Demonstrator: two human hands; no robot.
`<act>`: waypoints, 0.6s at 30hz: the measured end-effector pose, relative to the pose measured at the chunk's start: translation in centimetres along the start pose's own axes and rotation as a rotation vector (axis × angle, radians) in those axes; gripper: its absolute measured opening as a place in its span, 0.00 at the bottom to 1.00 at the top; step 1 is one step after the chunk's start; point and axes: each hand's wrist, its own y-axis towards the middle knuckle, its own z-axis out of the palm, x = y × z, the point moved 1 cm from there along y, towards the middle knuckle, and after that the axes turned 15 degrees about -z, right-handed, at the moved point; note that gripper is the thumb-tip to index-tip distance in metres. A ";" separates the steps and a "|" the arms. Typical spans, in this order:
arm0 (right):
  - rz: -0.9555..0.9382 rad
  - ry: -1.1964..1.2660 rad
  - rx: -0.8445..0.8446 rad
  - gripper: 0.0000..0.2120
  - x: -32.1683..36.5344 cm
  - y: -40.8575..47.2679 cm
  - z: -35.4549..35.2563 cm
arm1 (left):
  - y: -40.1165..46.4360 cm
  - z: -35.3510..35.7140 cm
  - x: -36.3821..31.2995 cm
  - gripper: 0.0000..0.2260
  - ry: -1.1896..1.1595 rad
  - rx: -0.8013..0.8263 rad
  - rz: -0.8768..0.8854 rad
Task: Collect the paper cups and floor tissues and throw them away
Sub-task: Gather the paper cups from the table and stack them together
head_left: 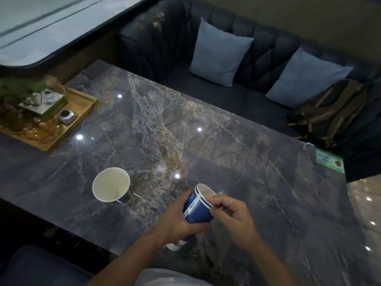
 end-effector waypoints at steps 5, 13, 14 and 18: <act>-0.009 0.030 -0.013 0.13 0.5 -0.1 1.1 | 0.0 0.1 0.5 0.32 -0.037 0.003 -0.010; -0.005 -0.105 0.086 0.19 0.6 0.1 2.1 | -0.4 -0.4 1.5 0.31 -0.064 -0.025 -0.051; -0.009 -0.122 0.099 0.20 0.6 0.1 2.4 | -0.5 -0.6 1.6 0.32 -0.063 -0.028 -0.058; -0.023 -0.145 0.154 0.20 0.8 0.4 3.5 | -1.0 -1.7 2.3 0.35 -0.071 -0.053 -0.086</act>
